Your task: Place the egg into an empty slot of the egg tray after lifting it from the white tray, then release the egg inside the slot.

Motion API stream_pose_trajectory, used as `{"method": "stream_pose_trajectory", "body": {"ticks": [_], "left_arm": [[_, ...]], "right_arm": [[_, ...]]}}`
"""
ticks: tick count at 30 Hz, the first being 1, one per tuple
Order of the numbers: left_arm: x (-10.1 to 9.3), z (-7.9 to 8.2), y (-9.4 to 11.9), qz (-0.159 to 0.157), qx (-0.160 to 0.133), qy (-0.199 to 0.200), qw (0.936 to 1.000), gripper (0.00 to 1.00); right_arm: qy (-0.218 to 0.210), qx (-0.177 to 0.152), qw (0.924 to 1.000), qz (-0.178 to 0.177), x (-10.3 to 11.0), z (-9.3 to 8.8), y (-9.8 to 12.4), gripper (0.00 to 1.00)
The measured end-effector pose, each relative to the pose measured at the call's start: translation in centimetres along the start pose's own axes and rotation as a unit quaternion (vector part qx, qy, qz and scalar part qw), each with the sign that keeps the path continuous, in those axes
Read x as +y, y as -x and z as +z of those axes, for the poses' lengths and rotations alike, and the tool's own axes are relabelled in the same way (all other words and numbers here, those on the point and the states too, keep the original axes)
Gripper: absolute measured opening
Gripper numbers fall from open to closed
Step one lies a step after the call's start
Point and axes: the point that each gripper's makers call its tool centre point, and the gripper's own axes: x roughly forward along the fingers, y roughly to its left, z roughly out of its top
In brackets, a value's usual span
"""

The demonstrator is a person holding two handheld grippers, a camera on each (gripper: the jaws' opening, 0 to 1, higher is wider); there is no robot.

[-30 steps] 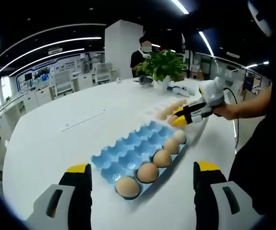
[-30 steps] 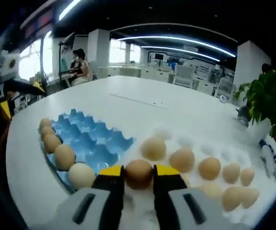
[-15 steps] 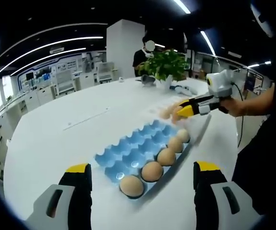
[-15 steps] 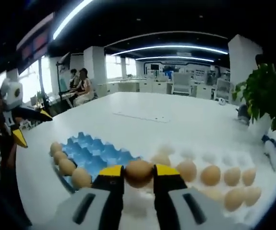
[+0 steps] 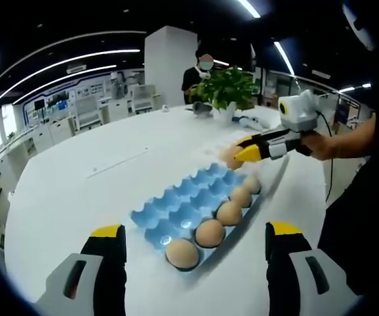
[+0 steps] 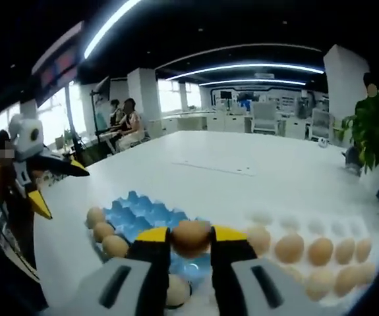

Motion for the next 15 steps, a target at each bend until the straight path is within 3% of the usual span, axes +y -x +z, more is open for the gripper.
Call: {"method": "stream_pose_trajectory", "body": {"ticks": [15], "left_arm": [[0.3, -0.1, 0.1, -0.006, 0.001, -0.002, 1.0, 0.88]], "right_arm": [[0.013, -0.002, 0.9986, 0.051, 4.6, 1.1, -2.8, 0.22]]}}
